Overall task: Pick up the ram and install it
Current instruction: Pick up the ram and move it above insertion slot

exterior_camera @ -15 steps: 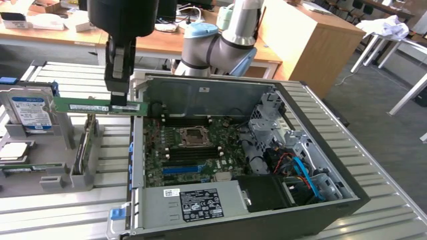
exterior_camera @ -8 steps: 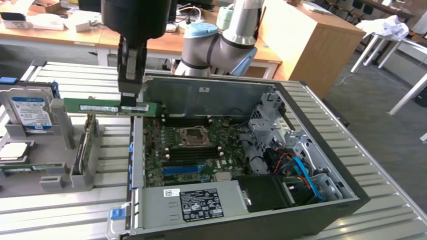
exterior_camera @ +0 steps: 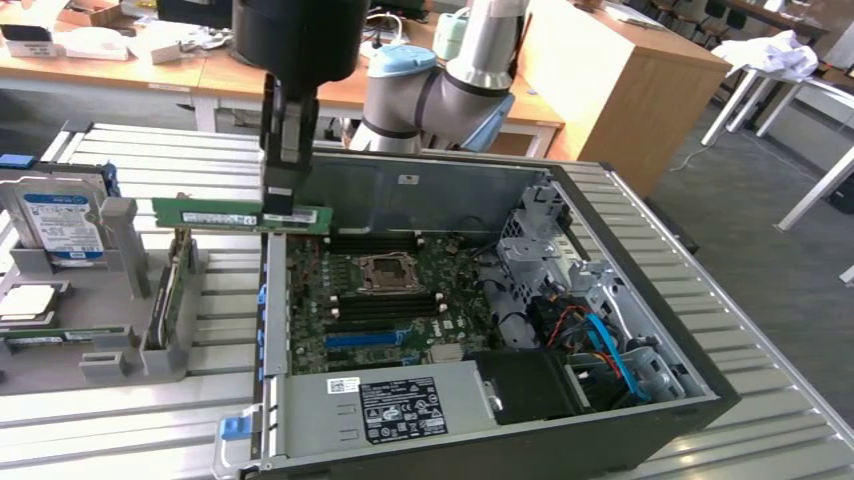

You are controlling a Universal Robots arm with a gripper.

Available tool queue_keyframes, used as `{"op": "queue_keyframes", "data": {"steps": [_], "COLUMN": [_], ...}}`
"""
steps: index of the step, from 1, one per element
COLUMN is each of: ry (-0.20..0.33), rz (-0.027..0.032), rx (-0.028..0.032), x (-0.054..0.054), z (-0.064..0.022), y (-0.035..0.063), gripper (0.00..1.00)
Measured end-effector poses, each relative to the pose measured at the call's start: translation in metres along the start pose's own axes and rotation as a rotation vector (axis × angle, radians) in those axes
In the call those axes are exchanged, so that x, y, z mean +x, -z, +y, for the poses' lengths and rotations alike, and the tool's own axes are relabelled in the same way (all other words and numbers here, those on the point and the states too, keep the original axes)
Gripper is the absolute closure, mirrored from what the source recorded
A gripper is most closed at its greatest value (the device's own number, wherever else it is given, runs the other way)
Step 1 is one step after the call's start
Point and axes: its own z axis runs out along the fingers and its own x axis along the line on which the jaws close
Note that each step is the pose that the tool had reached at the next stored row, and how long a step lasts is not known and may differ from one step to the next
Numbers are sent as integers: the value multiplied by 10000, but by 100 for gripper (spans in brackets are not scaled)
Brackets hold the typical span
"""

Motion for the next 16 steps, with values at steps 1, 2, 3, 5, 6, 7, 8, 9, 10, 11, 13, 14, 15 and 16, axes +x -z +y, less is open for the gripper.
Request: {"op": "queue_keyframes", "data": {"steps": [1,2,3,5,6,7,8,9,10,11,13,14,15,16], "ry": [4,8,12,22,26,31,36,41,46,50,57,62,66,72], "rz": [0,1,1,3,3,3,3,4,5,5,5,6,6,7], "rx": [0,-1,-1,-2,-2,-2,-3,-3,-3,-4,-4,-5,-5,-5], "x": [1,3,5,11,13,16,19,21,24,27,32,35,38,41], "z": [-20,-40,-64,-115,-137,-164,-188,-213,-237,-261,-307,-331,-355,-380], "y": [2,4,5,11,12,15,17,19,21,23,27,30,31,34], "gripper": [88,88,88,88,88,88,88,88,88,88,88,88,88,88]}}
